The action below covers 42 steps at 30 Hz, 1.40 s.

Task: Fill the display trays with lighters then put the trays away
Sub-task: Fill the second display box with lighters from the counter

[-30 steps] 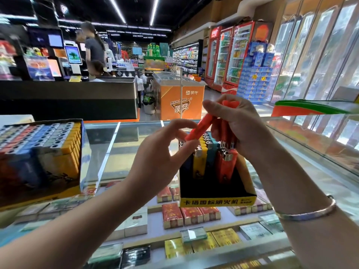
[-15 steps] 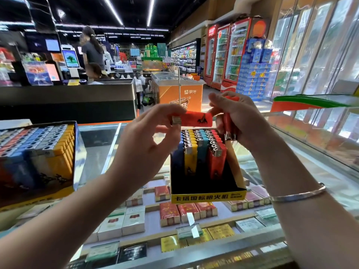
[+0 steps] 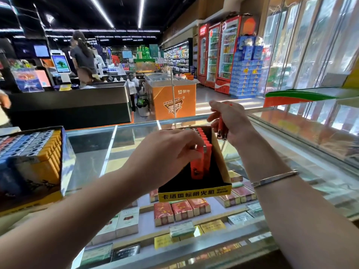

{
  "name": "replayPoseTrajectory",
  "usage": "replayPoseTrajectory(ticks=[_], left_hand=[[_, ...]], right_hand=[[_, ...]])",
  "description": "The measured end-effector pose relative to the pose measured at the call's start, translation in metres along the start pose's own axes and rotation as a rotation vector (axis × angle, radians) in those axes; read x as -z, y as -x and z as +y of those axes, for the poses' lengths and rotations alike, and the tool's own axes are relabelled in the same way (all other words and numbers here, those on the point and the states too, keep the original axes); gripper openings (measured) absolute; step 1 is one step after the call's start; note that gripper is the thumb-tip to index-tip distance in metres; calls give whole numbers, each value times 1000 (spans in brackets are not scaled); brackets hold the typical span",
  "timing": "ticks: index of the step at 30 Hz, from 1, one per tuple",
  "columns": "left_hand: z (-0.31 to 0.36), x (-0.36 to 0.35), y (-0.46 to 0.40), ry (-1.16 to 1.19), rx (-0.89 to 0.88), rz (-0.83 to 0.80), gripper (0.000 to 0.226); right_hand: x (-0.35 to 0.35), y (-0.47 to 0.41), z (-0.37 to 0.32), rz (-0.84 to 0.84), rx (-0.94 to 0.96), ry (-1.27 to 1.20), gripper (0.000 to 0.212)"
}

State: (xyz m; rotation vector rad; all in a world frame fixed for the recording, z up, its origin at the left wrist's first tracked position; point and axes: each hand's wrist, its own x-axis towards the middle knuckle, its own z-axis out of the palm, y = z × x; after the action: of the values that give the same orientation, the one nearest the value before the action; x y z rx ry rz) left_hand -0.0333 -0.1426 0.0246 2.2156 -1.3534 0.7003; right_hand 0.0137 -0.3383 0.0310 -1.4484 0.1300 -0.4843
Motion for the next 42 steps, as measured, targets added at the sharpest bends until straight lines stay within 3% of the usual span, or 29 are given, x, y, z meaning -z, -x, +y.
replayPoseTrajectory(ticks=[9, 14, 19, 28, 34, 38, 42], left_hand=[[16, -18, -6, -91, -33, 117, 21], [8, -15, -6, -191, -66, 99, 18], [4, -11, -6, -271, -129, 36, 30], [3, -10, -10, -340, -227, 11, 14], [4, -19, -4, -286, -115, 11, 23], [1, -21, 3, -198, -30, -13, 36], [-4, -18, 8, -123, 2, 33, 43]], right_hand=[[0, -1, 1, 10, 16, 36, 20], [-1, 0, 1, 7, 15, 41, 20], [-2, 1, 0, 10, 18, 56, 21], [-2, 3, -1, 17, 24, 74, 21], [-4, 5, -3, 36, 21, 57, 21], [-4, 6, -10, 52, 51, 7, 34], [-9, 10, -19, -49, 78, 33, 38]])
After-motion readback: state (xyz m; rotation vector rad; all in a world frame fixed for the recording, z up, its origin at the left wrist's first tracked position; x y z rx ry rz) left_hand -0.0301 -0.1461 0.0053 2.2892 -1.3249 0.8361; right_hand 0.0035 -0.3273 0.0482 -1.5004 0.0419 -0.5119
